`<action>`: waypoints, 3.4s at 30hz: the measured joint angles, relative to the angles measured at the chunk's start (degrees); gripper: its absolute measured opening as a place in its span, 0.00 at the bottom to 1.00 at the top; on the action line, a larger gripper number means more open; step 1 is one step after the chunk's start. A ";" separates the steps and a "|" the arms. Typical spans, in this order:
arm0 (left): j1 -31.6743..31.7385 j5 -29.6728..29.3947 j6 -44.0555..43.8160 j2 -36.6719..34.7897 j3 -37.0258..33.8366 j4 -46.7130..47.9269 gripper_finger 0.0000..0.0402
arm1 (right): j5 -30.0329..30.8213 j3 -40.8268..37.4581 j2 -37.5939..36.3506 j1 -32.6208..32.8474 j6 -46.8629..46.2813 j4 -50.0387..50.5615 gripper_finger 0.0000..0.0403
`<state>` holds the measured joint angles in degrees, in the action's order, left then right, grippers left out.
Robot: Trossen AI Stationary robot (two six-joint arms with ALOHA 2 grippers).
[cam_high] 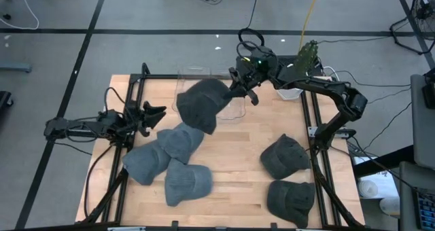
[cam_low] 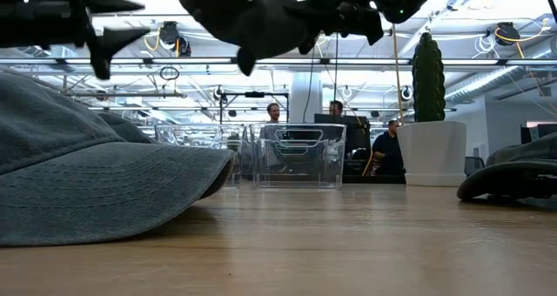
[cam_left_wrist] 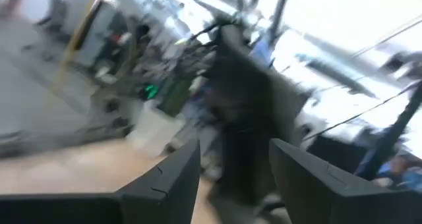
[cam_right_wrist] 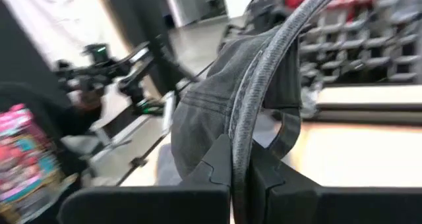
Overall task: Pick & Place hat
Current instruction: Put the top black cap into the left transparent bin
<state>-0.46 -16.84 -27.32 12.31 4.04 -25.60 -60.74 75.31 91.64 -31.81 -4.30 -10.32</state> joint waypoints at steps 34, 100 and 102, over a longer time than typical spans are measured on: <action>-7.11 6.35 22.03 32.87 20.18 -11.78 0.75 | 4.22 -0.02 -0.66 1.92 -2.74 -16.86 0.00; 15.58 -31.79 -5.09 66.59 20.21 -41.53 0.01 | 60.68 -0.04 -3.76 12.99 15.55 20.84 0.25; 16.21 -31.42 -6.60 68.70 20.85 -41.55 0.01 | 60.75 -0.02 -4.33 13.22 15.53 20.84 0.24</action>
<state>15.75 -48.25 -33.92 81.02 24.89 -67.15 0.01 75.29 87.31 -18.59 11.22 10.52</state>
